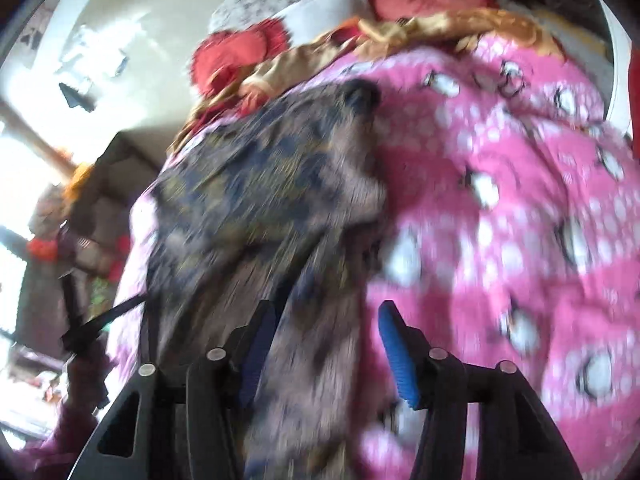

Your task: Fold small clothes

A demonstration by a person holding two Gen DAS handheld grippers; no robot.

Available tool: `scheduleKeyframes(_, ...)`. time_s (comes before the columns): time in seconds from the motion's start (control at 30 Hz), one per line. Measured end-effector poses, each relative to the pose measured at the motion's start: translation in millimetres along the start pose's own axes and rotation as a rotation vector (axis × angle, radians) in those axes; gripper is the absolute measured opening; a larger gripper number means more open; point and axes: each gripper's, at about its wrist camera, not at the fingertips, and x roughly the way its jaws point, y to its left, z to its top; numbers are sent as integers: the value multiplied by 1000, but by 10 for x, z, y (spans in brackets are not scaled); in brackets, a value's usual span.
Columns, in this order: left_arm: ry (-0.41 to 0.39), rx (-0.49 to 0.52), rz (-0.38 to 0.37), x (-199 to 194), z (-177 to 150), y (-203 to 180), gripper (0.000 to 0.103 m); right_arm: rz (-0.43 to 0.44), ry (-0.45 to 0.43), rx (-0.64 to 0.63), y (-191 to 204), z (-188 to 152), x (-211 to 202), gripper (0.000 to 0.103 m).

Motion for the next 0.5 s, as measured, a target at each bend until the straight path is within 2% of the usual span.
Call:
scheduleKeyframes(0.1,2,-33,-28,-173,-250,119,45,-6,48,-41,8,-320,-266,66)
scheduleKeyframes(0.2,14,-93,-50,-293,-514,249,46,-67,63,-78,13,-665,-360,73)
scheduleKeyframes(0.23,21,-96,-45,-305,-556,258,46,-55,66,-67,-6,-768,-326,73)
scheduleKeyframes(0.3,30,-85,-15,-342,-660,269,46,-23,75,-29,-25,-954,-163,73)
scheduleKeyframes(0.4,24,-79,-7,-446,-763,285,46,-70,77,-58,12,-1109,116,72)
scheduleKeyframes(0.47,23,-89,-18,-486,-796,316,46,-107,55,-57,30,-1206,238,60)
scheduleKeyframes(0.5,24,-92,-17,-504,-813,329,46,-140,12,-90,78,-1247,236,33)
